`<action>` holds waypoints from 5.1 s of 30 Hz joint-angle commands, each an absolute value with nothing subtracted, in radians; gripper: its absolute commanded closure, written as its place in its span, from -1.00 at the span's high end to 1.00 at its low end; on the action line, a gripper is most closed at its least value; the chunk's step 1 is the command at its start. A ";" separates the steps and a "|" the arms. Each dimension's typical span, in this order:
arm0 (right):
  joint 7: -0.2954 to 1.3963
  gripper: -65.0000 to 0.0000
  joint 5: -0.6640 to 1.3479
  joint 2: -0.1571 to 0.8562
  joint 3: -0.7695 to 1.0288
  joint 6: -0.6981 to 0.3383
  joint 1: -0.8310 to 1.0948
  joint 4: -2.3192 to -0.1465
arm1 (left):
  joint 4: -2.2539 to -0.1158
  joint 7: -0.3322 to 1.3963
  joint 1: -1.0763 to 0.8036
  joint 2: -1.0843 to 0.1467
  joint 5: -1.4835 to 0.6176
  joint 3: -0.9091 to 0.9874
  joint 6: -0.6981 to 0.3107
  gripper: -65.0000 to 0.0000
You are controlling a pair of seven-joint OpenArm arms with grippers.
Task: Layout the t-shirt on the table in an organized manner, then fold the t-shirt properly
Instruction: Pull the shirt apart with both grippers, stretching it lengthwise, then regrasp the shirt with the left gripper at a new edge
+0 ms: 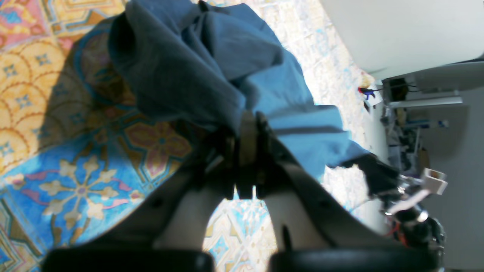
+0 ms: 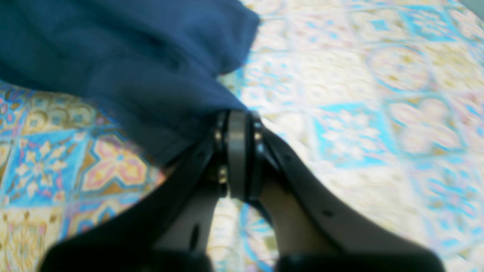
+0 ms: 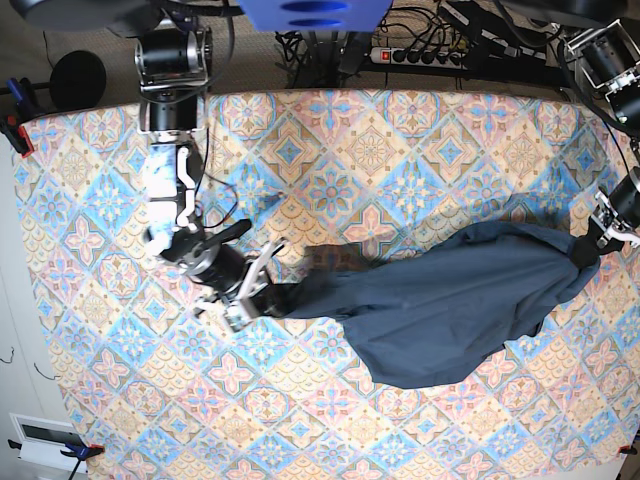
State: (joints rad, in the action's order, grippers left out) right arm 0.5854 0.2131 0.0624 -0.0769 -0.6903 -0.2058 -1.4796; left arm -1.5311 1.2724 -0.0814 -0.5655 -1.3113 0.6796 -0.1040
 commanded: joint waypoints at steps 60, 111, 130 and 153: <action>0.581 -0.98 0.483 0.282 0.246 -0.684 -0.130 -1.701 | -1.448 1.253 -0.415 -0.529 -0.997 0.604 -0.111 -0.50; 0.581 -0.98 0.297 0.280 0.295 -0.680 -0.163 -1.584 | -1.626 1.288 -0.522 -0.318 -1.125 0.349 -0.108 -0.28; 0.581 -0.98 0.298 0.280 0.294 -0.684 -0.160 -1.589 | -1.569 1.290 -0.464 -0.216 -1.122 0.380 -0.107 -0.28; 0.581 -0.98 0.300 0.280 0.297 -0.685 -0.157 -1.653 | -1.837 1.293 -0.260 -0.374 -1.294 0.570 -0.111 -1.00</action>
State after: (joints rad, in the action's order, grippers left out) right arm 0.6170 0.2760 0.2661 0.2939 -0.6842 -0.1329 -1.6264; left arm -1.8225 1.3087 -0.2718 -0.3569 -1.2621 0.5632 -0.1070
